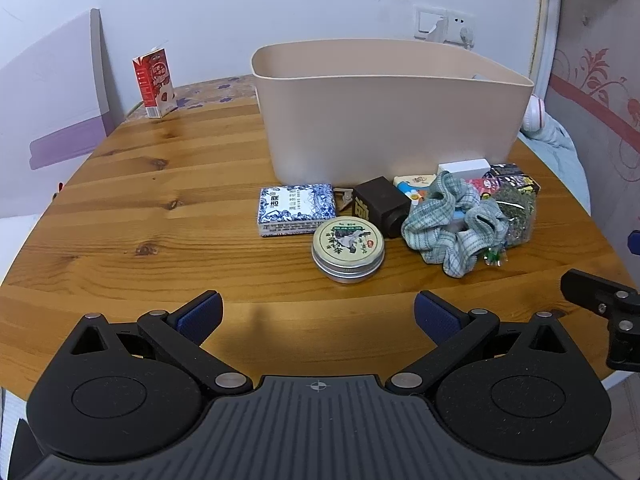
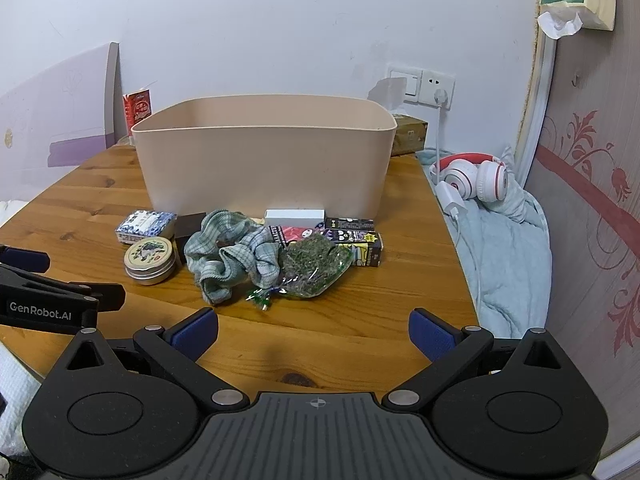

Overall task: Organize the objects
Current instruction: 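Move both tools toward the items in front of the beige bin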

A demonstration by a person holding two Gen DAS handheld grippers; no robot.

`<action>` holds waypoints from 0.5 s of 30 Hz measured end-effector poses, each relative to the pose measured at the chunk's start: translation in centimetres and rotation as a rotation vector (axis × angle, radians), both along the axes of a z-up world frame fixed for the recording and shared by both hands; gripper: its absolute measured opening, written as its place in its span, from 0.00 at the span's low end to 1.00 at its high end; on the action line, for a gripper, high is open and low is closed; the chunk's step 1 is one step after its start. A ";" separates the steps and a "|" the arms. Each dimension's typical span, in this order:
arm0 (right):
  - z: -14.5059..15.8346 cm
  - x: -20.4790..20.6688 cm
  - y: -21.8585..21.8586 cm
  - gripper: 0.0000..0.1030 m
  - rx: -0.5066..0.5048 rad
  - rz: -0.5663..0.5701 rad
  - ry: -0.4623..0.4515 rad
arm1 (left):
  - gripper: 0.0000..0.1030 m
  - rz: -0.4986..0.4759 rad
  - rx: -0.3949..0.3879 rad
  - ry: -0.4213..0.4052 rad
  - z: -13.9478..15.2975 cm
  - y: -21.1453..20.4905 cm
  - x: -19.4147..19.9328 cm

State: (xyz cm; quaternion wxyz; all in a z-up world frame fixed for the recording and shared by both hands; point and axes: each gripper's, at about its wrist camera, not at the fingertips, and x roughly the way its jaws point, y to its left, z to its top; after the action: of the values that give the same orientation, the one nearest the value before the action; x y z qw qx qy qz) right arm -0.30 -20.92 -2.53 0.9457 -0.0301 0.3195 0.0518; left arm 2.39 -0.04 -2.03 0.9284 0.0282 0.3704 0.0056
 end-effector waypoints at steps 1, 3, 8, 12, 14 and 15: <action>0.0 0.1 -0.1 1.00 0.001 -0.001 -0.001 | 1.00 -0.001 0.001 0.003 0.0 0.0 0.2; -0.1 0.4 -0.2 1.00 0.001 -0.006 -0.005 | 1.00 0.000 -0.002 0.009 -0.1 0.0 0.5; -0.2 1.0 -0.6 1.00 0.017 -0.014 -0.018 | 1.00 0.004 0.001 0.013 -0.4 -0.1 1.4; -0.3 1.7 -1.0 1.00 0.033 -0.019 -0.025 | 1.00 0.009 -0.003 0.013 -0.6 -0.1 2.0; -0.5 2.1 -1.2 1.00 0.040 -0.023 -0.026 | 1.00 0.011 -0.007 0.015 -0.8 0.0 2.4; -0.6 2.3 -1.3 1.00 0.044 -0.026 -0.026 | 1.00 0.013 -0.008 0.019 -1.0 0.1 2.6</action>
State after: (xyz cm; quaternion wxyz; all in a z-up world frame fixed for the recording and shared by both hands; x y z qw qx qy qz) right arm 1.98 -22.19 -3.08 0.9507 -0.0059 0.3064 0.0463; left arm 5.04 0.04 -3.01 0.9250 0.0219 0.3793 0.0098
